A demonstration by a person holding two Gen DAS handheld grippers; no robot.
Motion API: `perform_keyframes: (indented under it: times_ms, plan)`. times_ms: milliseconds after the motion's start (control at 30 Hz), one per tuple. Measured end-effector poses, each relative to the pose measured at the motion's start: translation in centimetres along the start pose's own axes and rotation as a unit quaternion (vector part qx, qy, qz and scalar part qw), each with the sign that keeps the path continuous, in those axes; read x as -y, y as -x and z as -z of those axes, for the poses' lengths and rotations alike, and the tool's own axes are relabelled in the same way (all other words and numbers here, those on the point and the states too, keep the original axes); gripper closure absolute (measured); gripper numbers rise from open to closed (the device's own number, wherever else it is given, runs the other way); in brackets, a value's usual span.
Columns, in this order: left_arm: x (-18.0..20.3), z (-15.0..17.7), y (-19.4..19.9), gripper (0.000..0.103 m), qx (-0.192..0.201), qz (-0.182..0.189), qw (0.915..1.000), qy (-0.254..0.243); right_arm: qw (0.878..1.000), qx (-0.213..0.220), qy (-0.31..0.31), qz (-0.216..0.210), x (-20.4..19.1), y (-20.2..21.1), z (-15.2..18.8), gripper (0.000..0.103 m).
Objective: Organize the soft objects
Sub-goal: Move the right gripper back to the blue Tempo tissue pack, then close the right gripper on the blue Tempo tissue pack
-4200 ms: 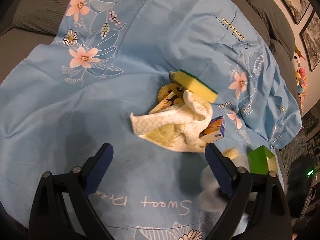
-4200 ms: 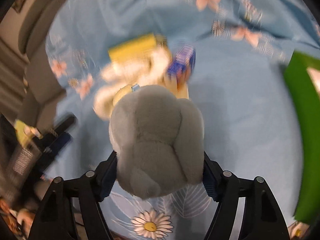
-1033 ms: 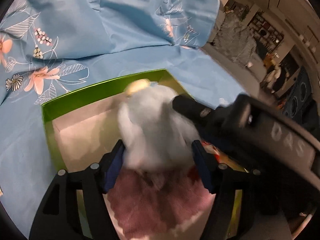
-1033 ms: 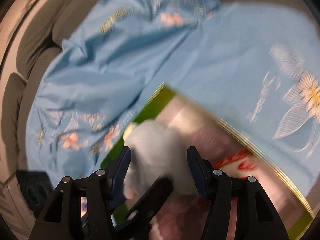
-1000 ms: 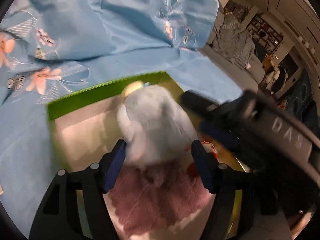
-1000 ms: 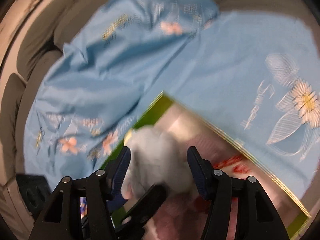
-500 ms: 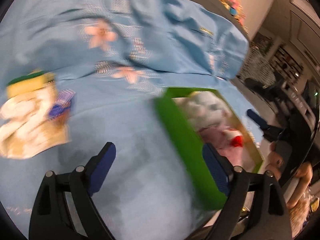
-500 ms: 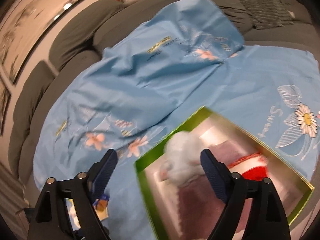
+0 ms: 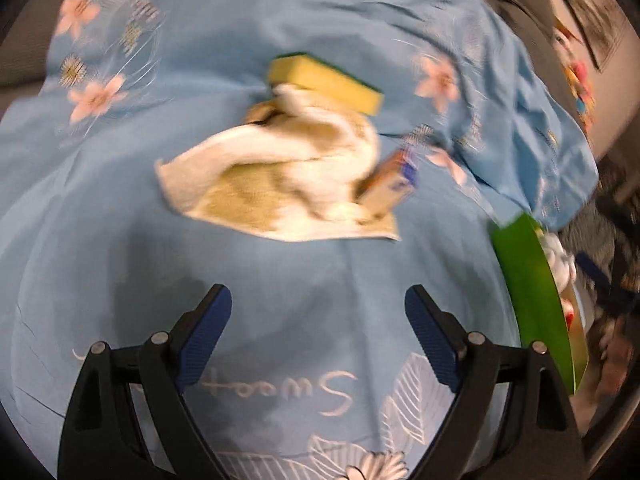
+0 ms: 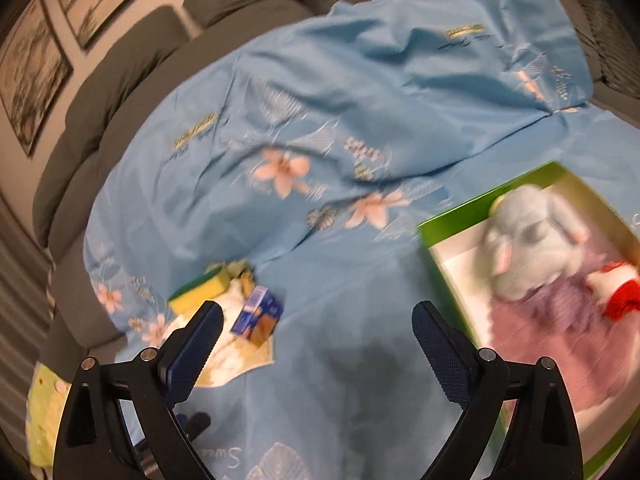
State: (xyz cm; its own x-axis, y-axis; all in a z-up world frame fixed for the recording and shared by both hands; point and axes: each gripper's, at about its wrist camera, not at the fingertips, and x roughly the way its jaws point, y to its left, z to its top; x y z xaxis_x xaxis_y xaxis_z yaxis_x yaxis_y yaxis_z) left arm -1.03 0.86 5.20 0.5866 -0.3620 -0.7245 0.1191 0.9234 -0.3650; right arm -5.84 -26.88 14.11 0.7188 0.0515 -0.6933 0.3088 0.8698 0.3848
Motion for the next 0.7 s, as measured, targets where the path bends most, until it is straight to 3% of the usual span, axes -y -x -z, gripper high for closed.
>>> perform_keyframes:
  times_ms: [200, 267, 400, 633, 667, 700]
  plan:
    - [-2.1, -0.7, -0.1, 0.015, 0.004, -0.032, 0.9983, 0.049, 0.997, -0.063, -0.032, -0.041, -2.4, -4.0, 1.5, 0.007]
    - [-2.5, -0.8, 0.3, 0.015, 0.008, -0.033, 0.9978, 0.058, 0.996, -0.077, -0.033, -0.026, -3.3, -5.5, 1.8, 0.009]
    - [-3.5, -1.0, 1.7, 0.015, 0.016, -0.021, 0.9974, 0.068, 0.994, -0.107, -0.015, 0.002, -5.8, -9.2, 2.1, 0.031]
    - [-5.1, -1.4, 2.9, 0.015, 0.043, -0.052, 0.9948, 0.076, 0.989, -0.139, -0.033, 0.05, -7.7, -16.3, 2.5, 0.031]
    - [-5.5, -1.5, 2.9, 0.015, 0.044, -0.052, 0.994, 0.085, 0.987, -0.146, -0.034, 0.051, -7.7, -17.1, 2.7, 0.04]
    - [-5.7, -1.6, 2.8, 0.015, 0.044, -0.052, 0.9936, 0.091, 0.985, -0.16, -0.034, 0.056, -7.5, -17.9, 2.9, 0.056]
